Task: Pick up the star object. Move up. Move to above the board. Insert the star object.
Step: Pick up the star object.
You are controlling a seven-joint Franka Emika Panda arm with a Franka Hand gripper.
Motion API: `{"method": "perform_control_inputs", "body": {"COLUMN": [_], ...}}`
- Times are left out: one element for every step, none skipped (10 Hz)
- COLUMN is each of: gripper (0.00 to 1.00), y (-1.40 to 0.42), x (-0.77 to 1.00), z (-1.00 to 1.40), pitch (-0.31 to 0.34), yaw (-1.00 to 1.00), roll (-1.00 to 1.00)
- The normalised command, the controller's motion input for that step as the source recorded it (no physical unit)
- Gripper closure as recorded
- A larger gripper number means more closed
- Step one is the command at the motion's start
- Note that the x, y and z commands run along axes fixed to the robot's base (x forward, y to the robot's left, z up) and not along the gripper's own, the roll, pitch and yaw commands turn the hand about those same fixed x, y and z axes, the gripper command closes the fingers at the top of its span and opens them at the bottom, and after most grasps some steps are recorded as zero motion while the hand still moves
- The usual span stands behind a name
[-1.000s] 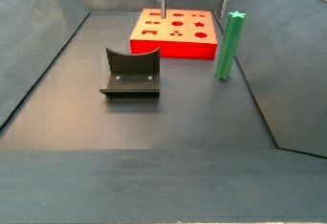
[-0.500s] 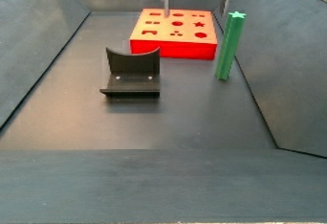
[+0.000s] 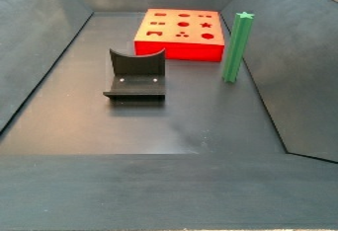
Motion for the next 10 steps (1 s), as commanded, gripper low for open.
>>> {"method": "perform_control_inputs", "body": {"gripper": [0.00,0.00,0.00,0.00,0.00,0.00,0.00,0.00,0.00,0.00], "y": [-0.56,-0.19,0.31,0.38,0.35,0.25,0.03,0.00,-0.04,-0.03], "x": [-0.19,0.07,-0.29,-0.19,-0.04,0.03,0.00,0.00,0.00,-0.45], "z": [-0.05,-0.21,-0.51,-0.47,-0.42,-0.45,-0.47,-0.15,-0.19,-0.52], "pitch": [-0.161,-0.050,-0.017,-0.064,-0.109,-0.069,-0.094,-0.101,0.000,0.003], "yaw": [0.04,0.08,0.59,0.85,0.82,0.75,0.48,0.14,0.00,-0.28], "roll": [0.21,0.04,0.00,-0.01,-0.08,-0.06,-0.01,0.00,0.05,0.11]}}
